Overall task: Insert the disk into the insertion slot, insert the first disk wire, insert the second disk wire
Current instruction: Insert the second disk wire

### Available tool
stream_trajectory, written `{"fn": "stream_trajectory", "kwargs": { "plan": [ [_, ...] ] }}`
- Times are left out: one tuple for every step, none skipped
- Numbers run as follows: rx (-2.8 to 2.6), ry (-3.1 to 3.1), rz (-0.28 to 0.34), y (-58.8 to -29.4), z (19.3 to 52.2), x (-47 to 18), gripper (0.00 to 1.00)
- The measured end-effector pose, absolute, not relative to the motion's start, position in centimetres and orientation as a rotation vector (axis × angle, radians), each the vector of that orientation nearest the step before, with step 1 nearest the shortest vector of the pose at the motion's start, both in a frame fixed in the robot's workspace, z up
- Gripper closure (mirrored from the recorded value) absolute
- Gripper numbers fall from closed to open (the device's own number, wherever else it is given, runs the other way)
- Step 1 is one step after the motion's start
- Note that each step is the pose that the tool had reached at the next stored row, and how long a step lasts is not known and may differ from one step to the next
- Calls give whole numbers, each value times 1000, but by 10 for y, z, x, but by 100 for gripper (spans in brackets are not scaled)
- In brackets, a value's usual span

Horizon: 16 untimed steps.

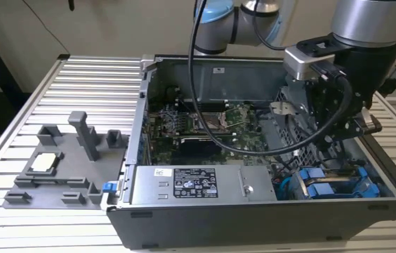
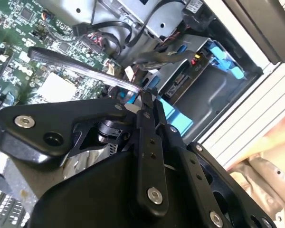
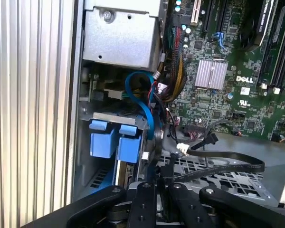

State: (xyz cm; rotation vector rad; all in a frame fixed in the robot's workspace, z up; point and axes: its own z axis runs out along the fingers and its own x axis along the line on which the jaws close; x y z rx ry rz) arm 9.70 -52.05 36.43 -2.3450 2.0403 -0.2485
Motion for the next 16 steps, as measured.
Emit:
{"fn": "stream_trajectory", "kwargs": {
  "plan": [
    [-2346, 2041, -248, -523, 364, 98, 84],
    [-2346, 2041, -246, -526, 364, 99, 84],
    [-2347, 2042, -245, -529, 364, 100, 84],
    [-2347, 2042, -244, -532, 364, 100, 84],
    [-2348, 2042, -243, -535, 364, 100, 84],
    [-2348, 2043, -243, -538, 364, 100, 84],
    [-2349, 2043, -242, -541, 364, 101, 84],
    [-2349, 2043, -241, -544, 364, 101, 84],
    [-2350, 2044, -240, -547, 364, 101, 84],
    [-2350, 2044, -239, -550, 364, 101, 84],
    [-2350, 2044, -239, -553, 364, 102, 84],
    [-2351, 2045, -238, -556, 364, 102, 84],
    [-2351, 2045, -237, -559, 364, 102, 84],
    [-2351, 2046, -236, -561, 364, 102, 84],
    [-2351, 2046, -236, -564, 364, 102, 84],
    [-2351, 2047, -235, -565, 364, 102, 84]
  ]
}}
